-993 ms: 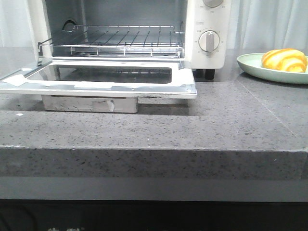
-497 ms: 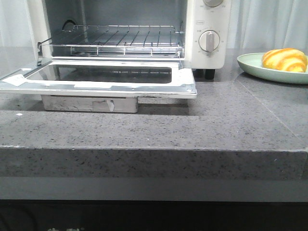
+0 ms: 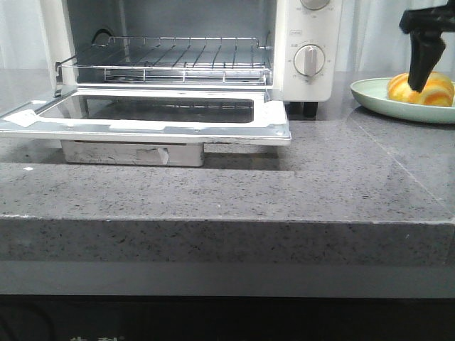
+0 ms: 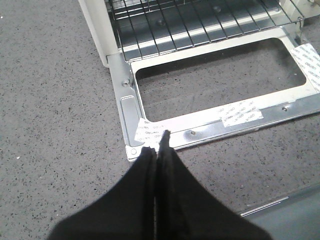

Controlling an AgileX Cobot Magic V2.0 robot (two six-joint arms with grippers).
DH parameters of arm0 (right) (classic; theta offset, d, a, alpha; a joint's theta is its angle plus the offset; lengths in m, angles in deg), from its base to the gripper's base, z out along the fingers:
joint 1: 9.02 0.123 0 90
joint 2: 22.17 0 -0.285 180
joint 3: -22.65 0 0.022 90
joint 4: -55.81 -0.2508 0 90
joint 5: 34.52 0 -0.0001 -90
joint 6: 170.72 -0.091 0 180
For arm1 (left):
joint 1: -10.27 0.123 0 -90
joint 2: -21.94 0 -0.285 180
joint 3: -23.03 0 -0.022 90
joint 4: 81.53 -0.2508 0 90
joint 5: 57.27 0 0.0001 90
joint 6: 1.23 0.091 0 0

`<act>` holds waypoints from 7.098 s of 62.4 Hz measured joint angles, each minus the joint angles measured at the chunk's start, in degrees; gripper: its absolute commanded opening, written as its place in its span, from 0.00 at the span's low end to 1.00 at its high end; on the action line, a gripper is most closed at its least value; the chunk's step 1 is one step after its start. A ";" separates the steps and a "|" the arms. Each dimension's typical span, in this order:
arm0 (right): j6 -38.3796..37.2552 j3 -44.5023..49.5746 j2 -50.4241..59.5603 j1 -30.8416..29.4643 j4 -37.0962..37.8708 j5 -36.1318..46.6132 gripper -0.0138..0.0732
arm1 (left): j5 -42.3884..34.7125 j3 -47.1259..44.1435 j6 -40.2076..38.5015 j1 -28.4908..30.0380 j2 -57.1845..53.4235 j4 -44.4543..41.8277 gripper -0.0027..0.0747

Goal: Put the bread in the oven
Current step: 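Lower the right gripper onto the striped croissant and grasp it, then lift the croissant with the right gripper and carry it into the oven, then open the right gripper to release the croissant onto the rack, then withdraw the right gripper out of the oven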

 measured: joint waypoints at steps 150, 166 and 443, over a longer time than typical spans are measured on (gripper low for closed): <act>-33.65 11.10 20.95 42.84 15.33 -6.65 0.25 | -1.62 0.00 0.00 0.00 0.00 -1.21 0.01; -34.80 -3.88 7.84 46.03 18.13 -7.68 0.25 | -1.73 0.00 0.00 0.00 0.00 -1.21 0.01; 2.33 35.77 60.72 21.89 -2.11 5.08 0.02 | -7.44 -8.93 -0.09 5.28 -7.53 1.38 0.01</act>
